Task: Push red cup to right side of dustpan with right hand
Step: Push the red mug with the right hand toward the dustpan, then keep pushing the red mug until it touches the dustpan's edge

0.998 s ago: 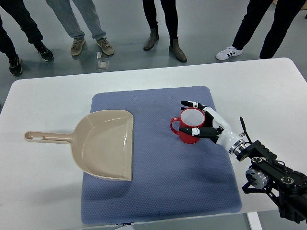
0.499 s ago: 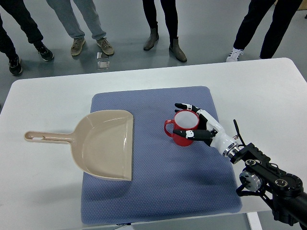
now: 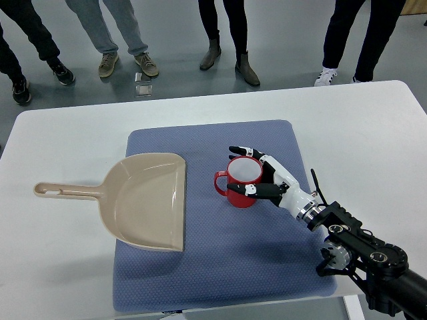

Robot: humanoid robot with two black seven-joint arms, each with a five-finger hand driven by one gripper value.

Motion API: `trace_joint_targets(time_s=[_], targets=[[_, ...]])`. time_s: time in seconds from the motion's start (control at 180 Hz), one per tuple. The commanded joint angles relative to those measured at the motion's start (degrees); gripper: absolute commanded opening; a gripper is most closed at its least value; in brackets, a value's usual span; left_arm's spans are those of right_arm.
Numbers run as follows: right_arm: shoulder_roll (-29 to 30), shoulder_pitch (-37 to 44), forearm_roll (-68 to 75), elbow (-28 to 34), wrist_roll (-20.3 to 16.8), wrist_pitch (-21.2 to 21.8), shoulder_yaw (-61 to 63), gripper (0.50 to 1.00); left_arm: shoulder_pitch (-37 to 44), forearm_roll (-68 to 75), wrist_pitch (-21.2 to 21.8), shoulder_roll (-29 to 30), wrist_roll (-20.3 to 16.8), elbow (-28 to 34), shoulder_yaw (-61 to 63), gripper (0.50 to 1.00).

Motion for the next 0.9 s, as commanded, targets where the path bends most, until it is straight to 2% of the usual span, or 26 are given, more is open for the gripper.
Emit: trace_joint_targets(time_s=[0.0, 0.892], targets=[[0.63, 0.08, -0.19, -0.04, 0.0, -0.01, -0.31, 0.928, 0.0, 0.0, 0.0, 0.0, 0.0, -0.02, 0.0, 1.0], [2.04, -0.28, -0.45, 0.75, 0.09, 1.05, -1.63, 0.928, 0.0, 0.0, 0.0, 0.0, 0.0, -0.02, 0.0, 1.0]])
